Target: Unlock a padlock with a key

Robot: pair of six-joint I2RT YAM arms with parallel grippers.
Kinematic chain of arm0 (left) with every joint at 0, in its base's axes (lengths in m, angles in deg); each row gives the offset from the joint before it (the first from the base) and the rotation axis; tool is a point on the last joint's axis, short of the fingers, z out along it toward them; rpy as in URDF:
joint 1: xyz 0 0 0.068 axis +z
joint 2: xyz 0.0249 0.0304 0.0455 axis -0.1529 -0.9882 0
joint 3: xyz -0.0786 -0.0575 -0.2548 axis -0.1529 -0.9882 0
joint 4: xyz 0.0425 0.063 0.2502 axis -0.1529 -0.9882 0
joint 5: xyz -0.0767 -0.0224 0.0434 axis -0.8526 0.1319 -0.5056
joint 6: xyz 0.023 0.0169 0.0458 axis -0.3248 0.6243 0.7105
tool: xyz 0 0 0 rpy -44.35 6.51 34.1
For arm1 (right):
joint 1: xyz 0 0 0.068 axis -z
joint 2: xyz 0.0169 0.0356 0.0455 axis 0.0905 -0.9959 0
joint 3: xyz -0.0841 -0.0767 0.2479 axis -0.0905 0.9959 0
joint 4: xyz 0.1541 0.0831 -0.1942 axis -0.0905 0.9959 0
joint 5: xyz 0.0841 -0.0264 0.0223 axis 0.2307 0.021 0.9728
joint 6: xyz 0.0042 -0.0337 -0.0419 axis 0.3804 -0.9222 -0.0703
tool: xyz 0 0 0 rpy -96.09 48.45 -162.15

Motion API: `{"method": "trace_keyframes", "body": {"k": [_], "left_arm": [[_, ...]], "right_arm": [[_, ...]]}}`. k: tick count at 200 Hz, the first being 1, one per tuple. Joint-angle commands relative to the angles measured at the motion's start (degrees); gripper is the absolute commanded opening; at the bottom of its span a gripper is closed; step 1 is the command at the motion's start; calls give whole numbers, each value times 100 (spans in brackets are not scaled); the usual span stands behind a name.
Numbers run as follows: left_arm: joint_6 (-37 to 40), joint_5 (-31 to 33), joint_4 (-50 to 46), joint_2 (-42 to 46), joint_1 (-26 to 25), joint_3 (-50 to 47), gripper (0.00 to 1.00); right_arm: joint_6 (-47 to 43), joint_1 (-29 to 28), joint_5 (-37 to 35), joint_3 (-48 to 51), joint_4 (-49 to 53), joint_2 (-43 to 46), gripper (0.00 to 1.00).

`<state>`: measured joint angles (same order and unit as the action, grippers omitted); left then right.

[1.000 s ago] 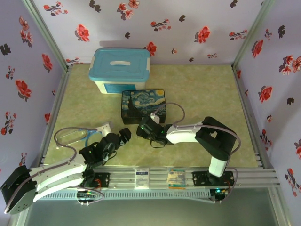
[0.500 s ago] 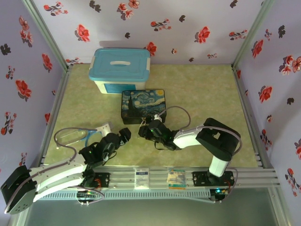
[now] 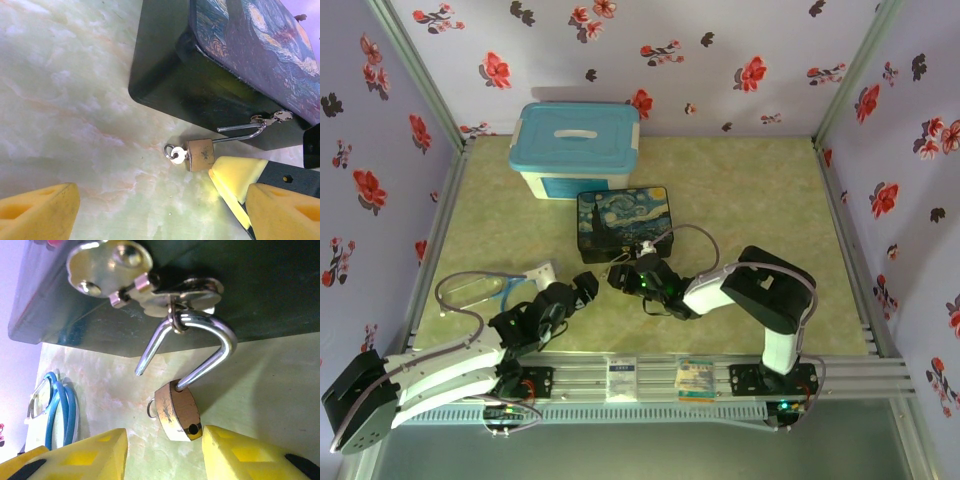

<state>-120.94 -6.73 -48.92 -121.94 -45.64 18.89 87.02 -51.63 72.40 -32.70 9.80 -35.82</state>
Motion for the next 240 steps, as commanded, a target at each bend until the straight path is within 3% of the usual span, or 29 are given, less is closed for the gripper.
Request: {"method": "trace_keyframes", "body": {"k": [1, 65, 108, 125, 154, 172, 240], "left_arm": [[-80, 108, 138, -22, 47, -102, 87], [-3, 124, 156, -4, 47, -27, 87], [25, 153, 111, 16, 49, -3, 87], [26, 146, 67, 59, 51, 12, 87], [70, 247, -45, 152, 56, 31, 87], [81, 260, -79, 205, 51, 14, 87], [32, 269, -211, 343, 73, -36, 87]], "right_arm": [[-203, -4, -260, 369, 872, -238, 46], [-786, -37, -797, 356, 995, 5, 56], [-1491, -64, -1239, -128, 1847, -113, 57], [-1491, -111, -1365, -203, 2018, -181, 56], [-1292, -552, -2605, -846, 3601, -311, 61], [-1323, -694, -2957, -1201, 4062, -482, 63], [-1015, -710, -3125, -1688, 4959, -707, 61]]}}
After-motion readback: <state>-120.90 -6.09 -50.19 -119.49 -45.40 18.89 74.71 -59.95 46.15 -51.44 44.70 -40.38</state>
